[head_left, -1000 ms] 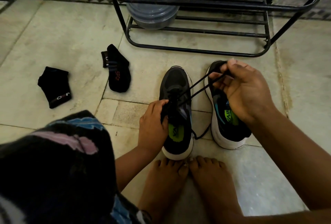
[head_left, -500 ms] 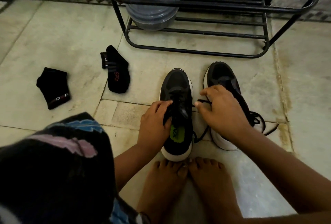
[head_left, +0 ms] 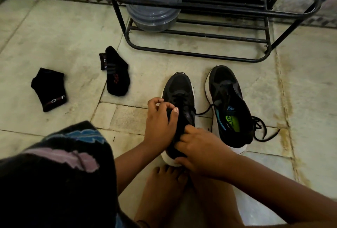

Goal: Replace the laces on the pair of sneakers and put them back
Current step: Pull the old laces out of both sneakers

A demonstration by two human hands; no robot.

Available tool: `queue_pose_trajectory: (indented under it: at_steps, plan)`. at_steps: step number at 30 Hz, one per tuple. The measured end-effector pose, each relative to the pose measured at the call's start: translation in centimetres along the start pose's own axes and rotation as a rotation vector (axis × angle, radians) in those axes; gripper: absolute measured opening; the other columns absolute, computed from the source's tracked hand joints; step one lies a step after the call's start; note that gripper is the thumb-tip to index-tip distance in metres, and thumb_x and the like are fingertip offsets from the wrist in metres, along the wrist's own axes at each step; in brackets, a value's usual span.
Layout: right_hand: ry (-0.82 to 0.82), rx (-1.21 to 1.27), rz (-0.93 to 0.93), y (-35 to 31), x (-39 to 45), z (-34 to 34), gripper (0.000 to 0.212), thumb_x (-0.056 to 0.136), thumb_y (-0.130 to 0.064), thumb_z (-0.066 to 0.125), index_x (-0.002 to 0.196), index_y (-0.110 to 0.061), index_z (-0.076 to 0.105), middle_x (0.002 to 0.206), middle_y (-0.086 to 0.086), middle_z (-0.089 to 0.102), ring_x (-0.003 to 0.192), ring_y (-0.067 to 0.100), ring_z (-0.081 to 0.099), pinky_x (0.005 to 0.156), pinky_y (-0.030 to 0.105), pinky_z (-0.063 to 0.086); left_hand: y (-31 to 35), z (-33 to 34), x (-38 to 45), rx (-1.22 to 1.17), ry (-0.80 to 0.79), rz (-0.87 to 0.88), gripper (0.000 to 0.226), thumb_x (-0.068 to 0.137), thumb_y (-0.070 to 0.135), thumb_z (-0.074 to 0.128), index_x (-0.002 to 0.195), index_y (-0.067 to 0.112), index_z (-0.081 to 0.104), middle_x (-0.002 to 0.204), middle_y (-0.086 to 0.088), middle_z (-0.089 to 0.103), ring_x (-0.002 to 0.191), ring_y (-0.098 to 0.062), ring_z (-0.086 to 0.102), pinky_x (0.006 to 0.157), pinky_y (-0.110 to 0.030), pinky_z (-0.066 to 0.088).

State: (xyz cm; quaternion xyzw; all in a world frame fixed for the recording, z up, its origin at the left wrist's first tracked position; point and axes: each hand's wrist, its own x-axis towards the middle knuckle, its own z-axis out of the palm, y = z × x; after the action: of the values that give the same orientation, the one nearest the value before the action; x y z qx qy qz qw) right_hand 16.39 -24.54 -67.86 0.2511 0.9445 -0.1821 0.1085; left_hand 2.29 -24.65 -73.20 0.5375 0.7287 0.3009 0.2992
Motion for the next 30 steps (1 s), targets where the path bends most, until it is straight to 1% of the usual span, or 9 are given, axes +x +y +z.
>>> queue_pose_trajectory:
  at_steps: [5,9,13,17,19,23,26,28,30]
  plan:
    - [-0.058,-0.039,0.029,-0.2,0.3,0.7,0.043,0.098,-0.046,0.033,0.13,-0.021,0.047,0.122,0.001,0.058,0.111,0.02,0.043,0.088,0.034,0.028,1.3,-0.6,1.4,0.093,-0.128,-0.193,0.006,0.089,0.032,0.057,0.091,0.027,0.055,0.125,0.001,0.037,0.121,-0.022,0.029,0.098,-0.03,0.029]
    - [-0.064,-0.041,0.077,-0.1,0.3,0.8,0.037,0.099,-0.046,0.032,0.125,-0.024,0.046,0.113,0.0,0.061,0.11,0.02,0.04,0.082,0.036,0.022,2.3,-1.6,1.8,0.171,-0.185,-0.197,0.01,0.092,0.038,0.052,0.093,0.03,0.058,0.125,0.003,0.039,0.123,-0.021,0.026,0.102,-0.035,0.031]
    - [-0.097,-0.023,0.109,-0.1,0.5,0.8,0.037,0.098,-0.047,0.031,0.123,-0.023,0.047,0.113,0.0,0.062,0.113,0.02,0.04,0.089,0.039,0.024,2.5,-2.5,2.6,-0.137,-0.321,-0.417,0.03,0.084,0.053,0.048,0.09,0.03,0.067,0.124,-0.006,0.052,0.122,-0.025,0.041,0.104,-0.043,0.039]
    - [-0.083,-0.009,0.12,0.1,0.2,0.7,0.04,0.098,-0.049,0.03,0.122,-0.022,0.046,0.112,0.002,0.062,0.113,0.02,0.04,0.09,0.039,0.023,3.1,-4.5,3.1,-0.298,-0.325,-0.44,0.034,0.094,0.045,0.047,0.073,0.022,0.061,0.104,-0.001,0.065,0.109,-0.017,0.056,0.097,-0.029,0.03]
    - [-0.076,0.003,0.123,0.1,0.1,0.6,0.04,0.099,-0.049,0.029,0.123,-0.022,0.046,0.111,0.002,0.062,0.113,0.019,0.04,0.091,0.039,0.023,3.6,-6.0,3.7,-0.397,-0.285,-0.436,0.042,0.098,0.041,0.04,0.063,0.021,0.052,0.081,0.004,0.065,0.099,-0.015,0.061,0.094,-0.034,0.025]
    - [-0.093,0.02,0.126,0.1,0.2,0.5,0.04,0.099,-0.049,0.028,0.123,-0.022,0.047,0.112,0.001,0.061,0.112,0.018,0.037,0.092,0.039,0.023,3.6,-8.5,4.6,-0.675,-0.263,-0.508,0.034,0.1,0.031,0.04,0.073,0.018,0.056,0.053,0.01,0.053,0.066,-0.008,0.065,0.083,-0.04,0.043]
    - [-0.088,0.041,0.116,0.1,0.2,0.5,0.041,0.099,-0.049,0.028,0.121,-0.021,0.048,0.112,0.002,0.061,0.111,0.018,0.036,0.088,0.036,0.023,3.6,-9.5,5.1,-0.78,-0.24,-0.59,0.031,0.1,0.026,0.044,0.082,0.008,0.062,0.05,0.006,0.043,0.039,-0.004,0.042,0.057,-0.03,0.055]
    - [-0.078,0.049,0.101,0.2,0.3,0.5,0.042,0.099,-0.048,0.029,0.119,-0.019,0.05,0.111,0.003,0.061,0.11,0.018,0.037,0.081,0.032,0.02,3.6,-10.0,5.2,-0.557,-0.199,-0.53,0.034,0.099,0.029,0.045,0.082,0.007,0.064,0.051,0.003,0.041,0.038,-0.006,0.032,0.041,-0.02,0.038]
    - [-0.077,0.052,0.09,0.3,0.4,0.6,0.042,0.099,-0.048,0.029,0.118,-0.018,0.052,0.111,0.004,0.061,0.108,0.018,0.038,0.077,0.03,0.019,2.9,-10.3,5.1,0.107,-0.096,-0.269,0.036,0.097,0.035,0.047,0.077,0.01,0.066,0.054,0.0,0.045,0.044,-0.011,0.037,0.044,-0.021,0.028]
